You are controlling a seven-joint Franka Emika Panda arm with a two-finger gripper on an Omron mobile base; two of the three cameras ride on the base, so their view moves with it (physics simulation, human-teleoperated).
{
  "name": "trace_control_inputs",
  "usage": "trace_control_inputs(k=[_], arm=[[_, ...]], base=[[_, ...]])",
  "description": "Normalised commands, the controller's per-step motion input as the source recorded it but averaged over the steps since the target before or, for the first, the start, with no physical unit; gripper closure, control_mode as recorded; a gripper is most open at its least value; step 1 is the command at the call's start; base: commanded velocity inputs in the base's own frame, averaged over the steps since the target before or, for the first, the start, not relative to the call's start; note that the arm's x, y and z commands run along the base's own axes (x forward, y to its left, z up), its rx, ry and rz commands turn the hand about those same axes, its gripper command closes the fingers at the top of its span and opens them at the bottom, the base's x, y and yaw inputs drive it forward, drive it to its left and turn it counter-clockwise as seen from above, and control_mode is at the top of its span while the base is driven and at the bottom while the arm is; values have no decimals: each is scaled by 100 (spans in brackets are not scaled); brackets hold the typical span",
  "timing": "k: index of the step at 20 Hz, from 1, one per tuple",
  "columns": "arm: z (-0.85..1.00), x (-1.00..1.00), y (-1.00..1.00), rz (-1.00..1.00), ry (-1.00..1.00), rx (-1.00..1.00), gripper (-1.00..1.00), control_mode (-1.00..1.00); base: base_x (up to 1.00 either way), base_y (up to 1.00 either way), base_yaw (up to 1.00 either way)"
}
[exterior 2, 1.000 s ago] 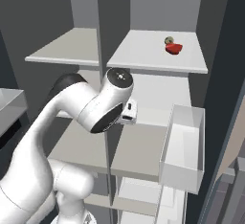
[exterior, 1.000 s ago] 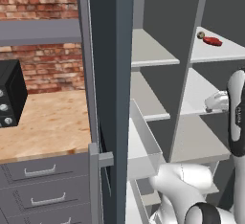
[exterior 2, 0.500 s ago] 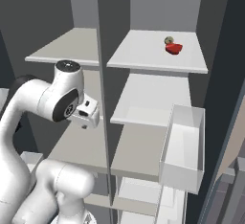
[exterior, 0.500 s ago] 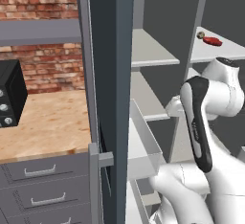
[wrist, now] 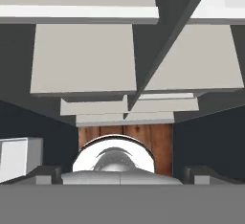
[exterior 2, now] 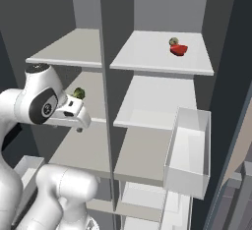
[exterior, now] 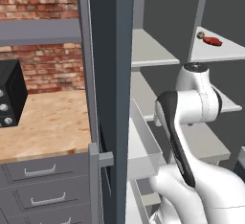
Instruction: Pick up the frozen steak from the freezer, place it on any shelf in the fridge, and close the fridge and freezer doors when done.
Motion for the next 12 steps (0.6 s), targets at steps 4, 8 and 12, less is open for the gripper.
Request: trace_control_inputs(k=[4,8,12], arm=[[0,0,0,0,0,0,-100,-100],[0,-5,-48,-1,0,0,-100,-100],[0,0,0,0,0,0,-100,100]], base=[[0,0,0],[0,0,0],[-16,-69,0]])
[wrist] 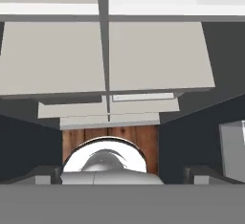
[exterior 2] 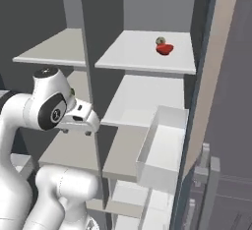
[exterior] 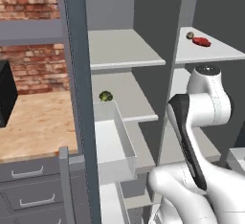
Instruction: Pick up the frozen steak from the freezer, place it on any shelf in the fridge, and close the fridge and freezer doors when done.
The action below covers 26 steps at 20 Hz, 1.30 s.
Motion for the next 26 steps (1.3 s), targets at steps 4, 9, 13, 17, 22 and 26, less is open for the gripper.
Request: trace_control_inputs(k=[4,9,13,17,22,26], arm=[[0,0,0,0,0,0,-100,100],[0,0,0,0,0,0,-100,100],[0,0,0,0,0,0,-100,100],[0,0,0,0,0,0,-100,100],[0,0,0,0,0,0,-100,100],[0,0,0,0,0,0,-100,100]], base=[[-21,-39,0],[-31,-18,0],[-54,0,0],[-54,0,0],[-51,3,0],[-51,6,0]])
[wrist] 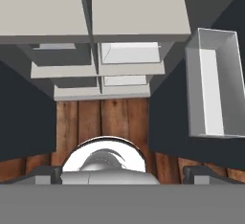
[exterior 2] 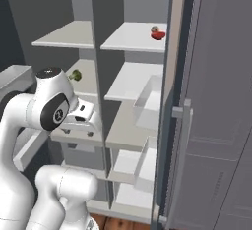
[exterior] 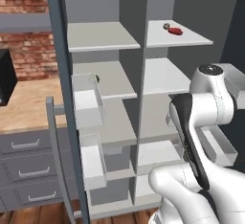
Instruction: Pick up the frozen steak from the freezer, place it on any shelf in the fridge, and close the fridge and freezer doors when done.
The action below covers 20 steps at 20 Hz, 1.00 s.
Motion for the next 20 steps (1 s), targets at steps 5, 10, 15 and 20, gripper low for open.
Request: trace_control_inputs(k=[5,10,15,20], arm=[[0,0,0,0,0,0,-100,100],[0,0,0,0,0,0,-100,100],[0,0,0,0,0,0,-100,100],[0,0,0,0,0,0,-100,100]], base=[[-50,9,0],[-49,11,0],[-49,11,0],[-44,10,0]])
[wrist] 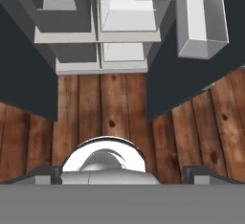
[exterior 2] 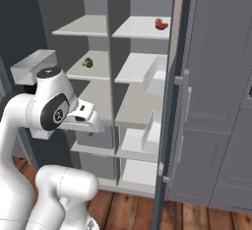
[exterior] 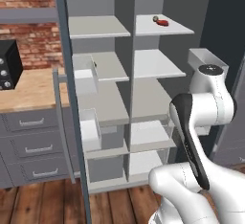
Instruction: Pick up the frozen steak from the freezer, place it on any shelf in the fridge, and close the fridge and freezer doors when done.
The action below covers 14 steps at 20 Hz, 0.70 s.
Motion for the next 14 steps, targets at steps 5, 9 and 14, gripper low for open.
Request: trace_control_inputs(k=[5,9,14], arm=[[0,-17,8,0,0,0,-100,-100],[0,-19,16,0,0,0,-100,-100],[7,-27,58,2,-5,-4,-100,-100]], base=[[-15,4,0],[0,0,0],[0,0,0]])
